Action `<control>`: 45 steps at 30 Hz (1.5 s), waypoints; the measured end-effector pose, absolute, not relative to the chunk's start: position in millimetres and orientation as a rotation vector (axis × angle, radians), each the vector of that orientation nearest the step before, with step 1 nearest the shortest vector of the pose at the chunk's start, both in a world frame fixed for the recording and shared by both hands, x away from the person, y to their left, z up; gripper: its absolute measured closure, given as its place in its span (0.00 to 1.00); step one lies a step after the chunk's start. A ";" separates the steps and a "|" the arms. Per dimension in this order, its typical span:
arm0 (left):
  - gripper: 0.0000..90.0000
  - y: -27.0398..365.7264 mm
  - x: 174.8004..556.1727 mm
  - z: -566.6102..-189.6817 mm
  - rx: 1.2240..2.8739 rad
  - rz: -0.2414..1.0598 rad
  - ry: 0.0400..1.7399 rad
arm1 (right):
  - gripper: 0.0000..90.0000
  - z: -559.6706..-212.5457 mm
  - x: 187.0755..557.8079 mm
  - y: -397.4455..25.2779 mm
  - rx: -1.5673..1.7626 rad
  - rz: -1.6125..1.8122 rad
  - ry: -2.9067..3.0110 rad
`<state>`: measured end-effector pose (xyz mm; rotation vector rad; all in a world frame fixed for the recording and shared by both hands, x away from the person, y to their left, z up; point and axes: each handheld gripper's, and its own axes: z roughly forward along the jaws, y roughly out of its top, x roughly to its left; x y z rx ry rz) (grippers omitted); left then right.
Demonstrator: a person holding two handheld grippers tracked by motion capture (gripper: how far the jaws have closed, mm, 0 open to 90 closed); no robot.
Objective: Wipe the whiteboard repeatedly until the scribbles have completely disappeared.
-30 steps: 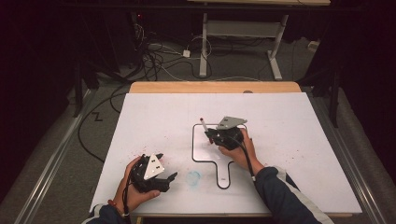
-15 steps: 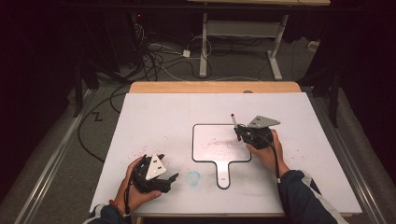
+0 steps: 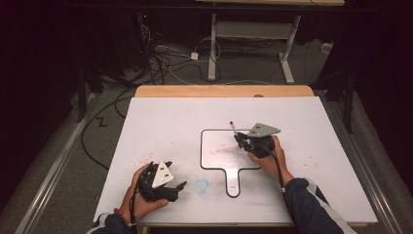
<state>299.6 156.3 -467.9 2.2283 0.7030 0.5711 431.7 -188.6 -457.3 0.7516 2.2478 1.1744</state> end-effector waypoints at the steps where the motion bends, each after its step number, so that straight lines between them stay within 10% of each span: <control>1: 0.21 156.6 299.4 -467.7 2.225 0.570 0.704 | 0.92 -456.7 433.9 -196.4 0.776 1.167 2.238; 45: 0.21 156.2 298.4 -466.5 2.231 0.559 0.692 | 0.92 -459.8 423.2 -231.9 0.757 1.198 2.211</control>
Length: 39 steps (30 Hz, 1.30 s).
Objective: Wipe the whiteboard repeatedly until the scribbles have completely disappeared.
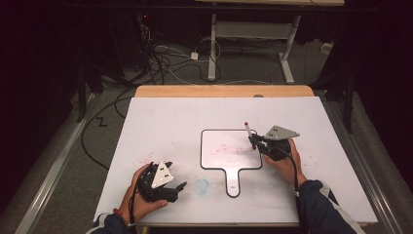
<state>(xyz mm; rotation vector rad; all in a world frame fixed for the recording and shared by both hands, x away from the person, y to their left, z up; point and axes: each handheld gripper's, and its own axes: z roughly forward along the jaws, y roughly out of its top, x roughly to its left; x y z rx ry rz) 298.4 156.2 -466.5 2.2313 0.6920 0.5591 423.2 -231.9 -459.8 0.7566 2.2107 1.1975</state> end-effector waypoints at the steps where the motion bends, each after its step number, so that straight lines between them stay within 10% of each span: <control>1: 0.21 156.1 298.5 -466.4 2.232 0.560 0.690 | 0.92 -460.3 421.3 -228.9 0.748 1.212 2.216; 39: 0.21 153.8 299.5 -467.5 2.251 0.548 0.673 | 0.92 -468.6 395.3 -176.8 0.576 1.319 2.258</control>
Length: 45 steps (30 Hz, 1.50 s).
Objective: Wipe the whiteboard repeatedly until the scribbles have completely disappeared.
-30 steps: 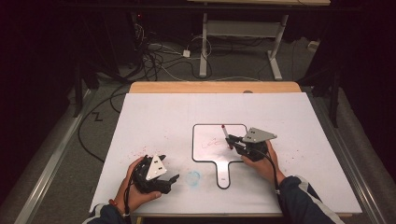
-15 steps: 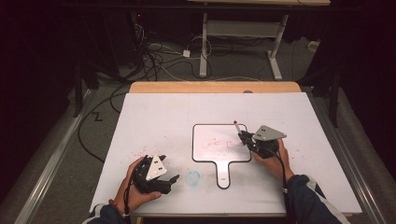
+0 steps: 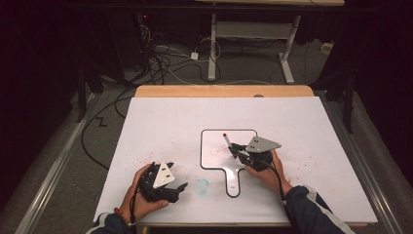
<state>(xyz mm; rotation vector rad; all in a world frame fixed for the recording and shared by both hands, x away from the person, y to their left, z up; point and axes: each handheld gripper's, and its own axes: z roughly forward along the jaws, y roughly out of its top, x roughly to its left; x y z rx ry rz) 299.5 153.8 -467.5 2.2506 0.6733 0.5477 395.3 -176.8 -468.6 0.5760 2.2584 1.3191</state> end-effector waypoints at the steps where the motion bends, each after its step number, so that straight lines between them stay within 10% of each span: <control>1: 0.21 154.0 299.5 -467.4 2.251 0.548 0.674 | 0.92 -468.3 395.0 -176.3 0.568 1.307 2.259; 14: 0.21 153.4 299.1 -467.3 2.252 0.545 0.669 | 0.92 -464.3 412.3 -221.3 0.687 1.215 2.202; 45: 0.21 157.6 304.8 -461.6 2.197 0.539 0.704 | 0.92 -463.6 416.6 -117.7 0.514 1.270 2.343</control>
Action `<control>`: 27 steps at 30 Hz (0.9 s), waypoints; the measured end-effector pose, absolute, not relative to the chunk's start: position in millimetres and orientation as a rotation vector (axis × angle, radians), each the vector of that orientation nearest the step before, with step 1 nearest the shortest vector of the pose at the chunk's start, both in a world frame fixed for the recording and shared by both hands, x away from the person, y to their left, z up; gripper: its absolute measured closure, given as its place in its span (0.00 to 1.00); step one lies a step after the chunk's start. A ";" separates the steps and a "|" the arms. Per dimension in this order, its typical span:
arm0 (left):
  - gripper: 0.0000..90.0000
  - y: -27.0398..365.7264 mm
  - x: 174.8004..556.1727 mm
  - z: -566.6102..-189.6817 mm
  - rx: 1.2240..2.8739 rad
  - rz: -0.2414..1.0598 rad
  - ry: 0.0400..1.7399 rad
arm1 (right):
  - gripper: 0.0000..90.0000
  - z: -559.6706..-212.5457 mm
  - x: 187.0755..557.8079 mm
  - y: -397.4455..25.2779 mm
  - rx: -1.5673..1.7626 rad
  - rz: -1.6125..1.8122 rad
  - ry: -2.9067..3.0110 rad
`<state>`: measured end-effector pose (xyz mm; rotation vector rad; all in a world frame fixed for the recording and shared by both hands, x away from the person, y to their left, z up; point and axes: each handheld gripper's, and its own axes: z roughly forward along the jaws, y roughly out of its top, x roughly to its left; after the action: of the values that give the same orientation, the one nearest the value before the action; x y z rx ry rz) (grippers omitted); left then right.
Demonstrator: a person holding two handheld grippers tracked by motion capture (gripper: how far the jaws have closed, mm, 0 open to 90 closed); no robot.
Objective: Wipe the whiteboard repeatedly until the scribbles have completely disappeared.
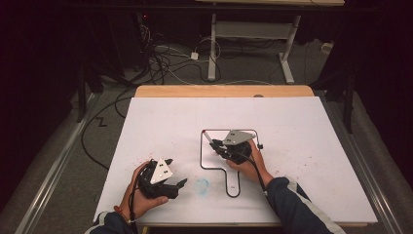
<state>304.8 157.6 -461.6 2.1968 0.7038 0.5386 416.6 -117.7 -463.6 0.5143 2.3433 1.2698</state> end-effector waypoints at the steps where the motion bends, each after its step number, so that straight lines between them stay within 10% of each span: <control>1: 0.21 158.0 304.6 -461.4 2.195 0.538 0.704 | 0.92 -463.3 416.6 -115.8 0.504 1.259 2.346; 27: 0.21 152.3 305.8 -462.8 2.214 0.515 0.675 | 0.92 -463.9 425.4 -135.1 0.601 1.221 2.303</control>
<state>305.8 152.3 -462.8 2.2136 0.6746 0.5155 425.4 -135.1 -463.9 0.6014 2.3028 1.2207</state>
